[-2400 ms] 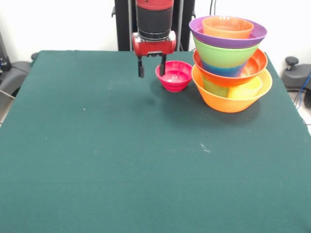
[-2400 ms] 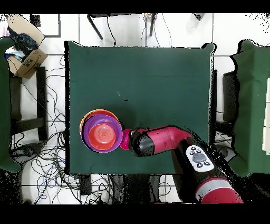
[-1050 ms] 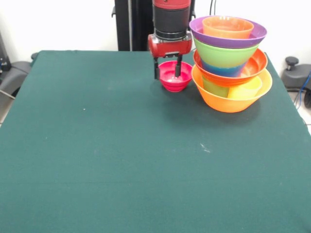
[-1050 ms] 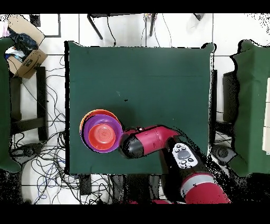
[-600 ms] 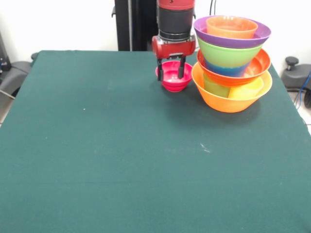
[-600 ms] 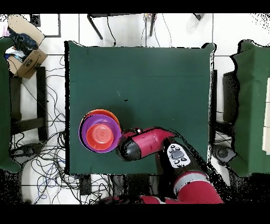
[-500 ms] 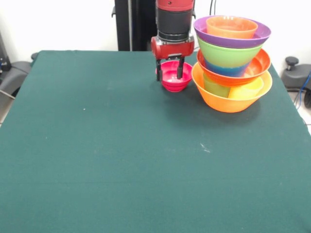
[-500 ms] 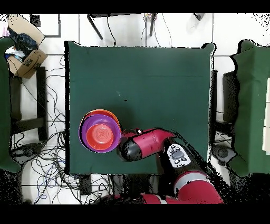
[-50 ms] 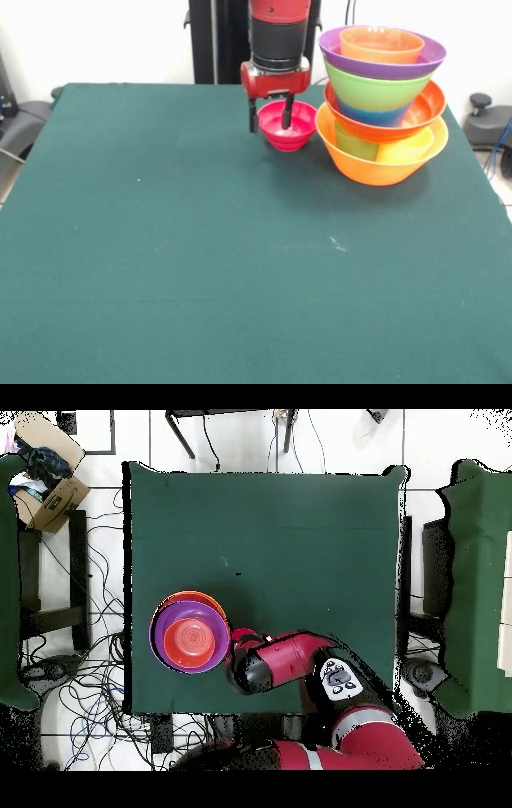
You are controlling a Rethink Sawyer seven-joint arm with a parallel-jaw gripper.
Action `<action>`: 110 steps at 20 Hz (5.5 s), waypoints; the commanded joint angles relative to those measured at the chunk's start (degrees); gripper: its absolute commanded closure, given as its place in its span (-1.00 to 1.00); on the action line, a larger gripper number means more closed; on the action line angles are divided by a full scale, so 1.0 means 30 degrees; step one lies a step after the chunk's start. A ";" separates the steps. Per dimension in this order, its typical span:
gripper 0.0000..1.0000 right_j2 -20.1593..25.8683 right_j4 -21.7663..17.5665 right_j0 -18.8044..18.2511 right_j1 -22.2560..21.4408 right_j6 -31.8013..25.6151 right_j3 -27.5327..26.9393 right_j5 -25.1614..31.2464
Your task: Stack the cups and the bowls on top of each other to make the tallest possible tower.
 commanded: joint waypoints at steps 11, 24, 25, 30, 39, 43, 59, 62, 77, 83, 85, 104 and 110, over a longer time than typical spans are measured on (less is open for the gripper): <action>-1.00 0.0052 -0.1449 0.0412 0.2121 0.0974 -0.1110 -0.1988; 1.00 -0.0103 -0.0872 0.0473 0.2033 0.1350 -0.0789 -0.2867; 1.00 -0.0043 -0.0884 0.0417 0.1919 0.1345 -0.0654 -0.2920; 1.00 0.0959 -0.0501 -0.0485 0.0120 0.1005 0.0786 -0.1895; 1.00 0.1212 -0.0940 -0.1398 0.0072 0.0210 0.0446 -0.1250; 1.00 0.1290 -0.1291 -0.1876 0.0719 -0.0260 -0.0435 -0.1139; 1.00 0.5383 0.1968 -0.5835 -0.5149 -0.1948 0.3198 0.3552; 1.00 0.6785 0.3143 -0.6950 -0.6298 -0.2284 0.3971 0.4553; 1.00 1.2818 0.6895 -1.0783 -0.8945 -0.3982 0.6488 0.8277; 1.00 1.4797 0.7370 -1.1757 -0.8796 -0.3833 0.7276 0.8570; 1.00 1.5419 0.7507 -1.1927 -0.8833 -0.3493 0.7666 0.8454; 1.00 1.9568 0.8366 -1.3740 -0.9614 -0.1926 0.9403 0.8651; 1.00 2.0078 0.8567 -1.4037 -0.9921 -0.1755 0.9327 0.8978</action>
